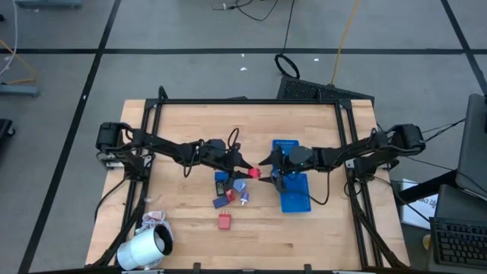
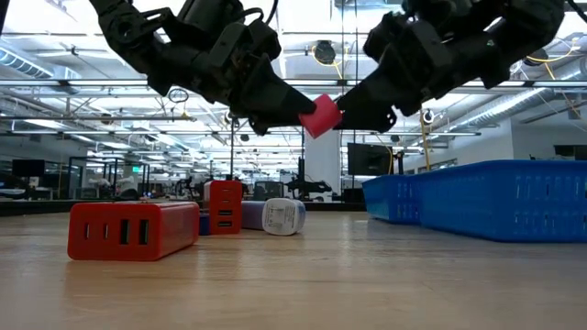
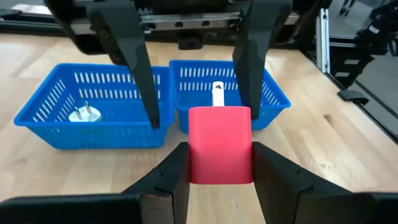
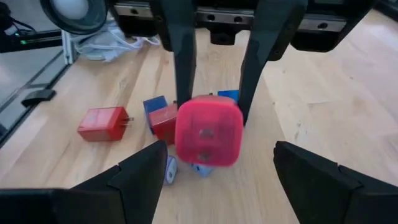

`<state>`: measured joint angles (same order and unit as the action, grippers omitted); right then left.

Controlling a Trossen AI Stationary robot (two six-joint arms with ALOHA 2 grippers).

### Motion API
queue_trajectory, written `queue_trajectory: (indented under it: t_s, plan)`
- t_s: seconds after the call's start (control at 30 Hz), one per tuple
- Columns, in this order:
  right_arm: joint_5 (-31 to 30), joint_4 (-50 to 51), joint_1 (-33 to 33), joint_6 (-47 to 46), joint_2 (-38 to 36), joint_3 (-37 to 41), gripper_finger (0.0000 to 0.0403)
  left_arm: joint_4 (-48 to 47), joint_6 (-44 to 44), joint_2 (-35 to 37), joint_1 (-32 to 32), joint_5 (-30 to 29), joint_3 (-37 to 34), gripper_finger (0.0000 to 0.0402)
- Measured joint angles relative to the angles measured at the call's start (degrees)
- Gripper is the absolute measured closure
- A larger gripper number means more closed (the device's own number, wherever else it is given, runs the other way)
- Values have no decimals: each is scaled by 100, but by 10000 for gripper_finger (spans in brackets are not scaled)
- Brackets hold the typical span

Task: Pick & Place Office items
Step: Put the pink charger adapter into the top blue bin

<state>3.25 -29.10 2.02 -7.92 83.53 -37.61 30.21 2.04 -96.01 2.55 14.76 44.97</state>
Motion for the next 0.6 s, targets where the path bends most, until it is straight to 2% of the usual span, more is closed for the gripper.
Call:
queue_trajectory:
  t_s: [0.23, 0.6]
  plan:
    - [0, 109, -2, 114, 435, -475, 125, -34, 12, 0, 0, -58, 0, 264]
    - [0, 356, -2, 116, 395, -509, 167, -145, -25, 0, 4, -133, 0, 264]
